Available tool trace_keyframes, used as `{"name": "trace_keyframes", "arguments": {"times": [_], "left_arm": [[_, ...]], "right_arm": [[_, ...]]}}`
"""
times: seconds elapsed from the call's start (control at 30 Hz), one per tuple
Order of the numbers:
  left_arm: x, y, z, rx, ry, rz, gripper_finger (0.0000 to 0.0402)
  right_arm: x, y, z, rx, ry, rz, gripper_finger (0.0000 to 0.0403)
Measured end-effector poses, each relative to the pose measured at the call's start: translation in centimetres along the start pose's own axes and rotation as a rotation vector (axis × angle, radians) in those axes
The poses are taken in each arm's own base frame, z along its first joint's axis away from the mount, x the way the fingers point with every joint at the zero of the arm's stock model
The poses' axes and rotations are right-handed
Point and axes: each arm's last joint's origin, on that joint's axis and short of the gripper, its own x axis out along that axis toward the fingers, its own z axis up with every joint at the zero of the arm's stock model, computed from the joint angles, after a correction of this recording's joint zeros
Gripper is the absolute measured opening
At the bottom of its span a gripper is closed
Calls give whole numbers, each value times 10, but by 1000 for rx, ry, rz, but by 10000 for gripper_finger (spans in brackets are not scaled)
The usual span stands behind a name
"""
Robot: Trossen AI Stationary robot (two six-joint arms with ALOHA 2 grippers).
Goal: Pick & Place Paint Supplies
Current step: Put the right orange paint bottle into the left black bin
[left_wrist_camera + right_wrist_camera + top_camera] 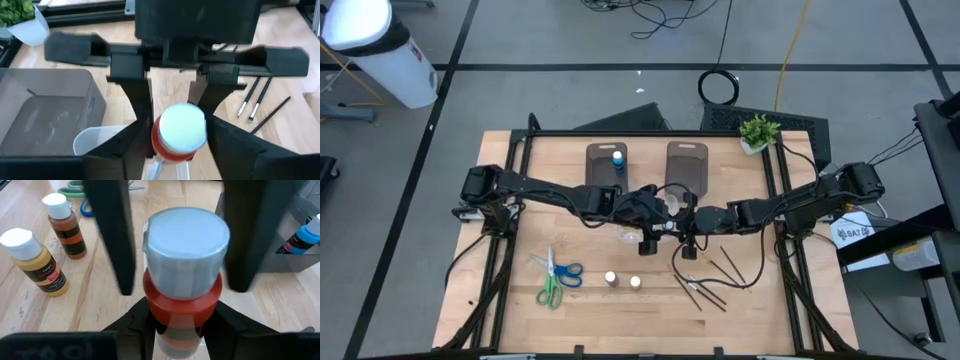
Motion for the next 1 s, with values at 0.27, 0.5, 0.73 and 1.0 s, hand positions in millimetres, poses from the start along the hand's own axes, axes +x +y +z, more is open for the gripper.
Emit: {"name": "trace_keyframes", "arguments": {"times": [0.27,0.5,0.73,1.0], "left_arm": [[1,5,2,16,-20,10,123],[-24,6,10,-2,-17,112,123],[-57,10,4,-10,-35,217,123],[-97,33,-27,-160,-33,458,123]], "right_arm": [[0,0,0,39,0,-1,121],[-3,-1,5,101,-34,-15,167],[-21,-5,10,90,-34,15,230],[-49,-11,17,148,-42,12,253]]}}
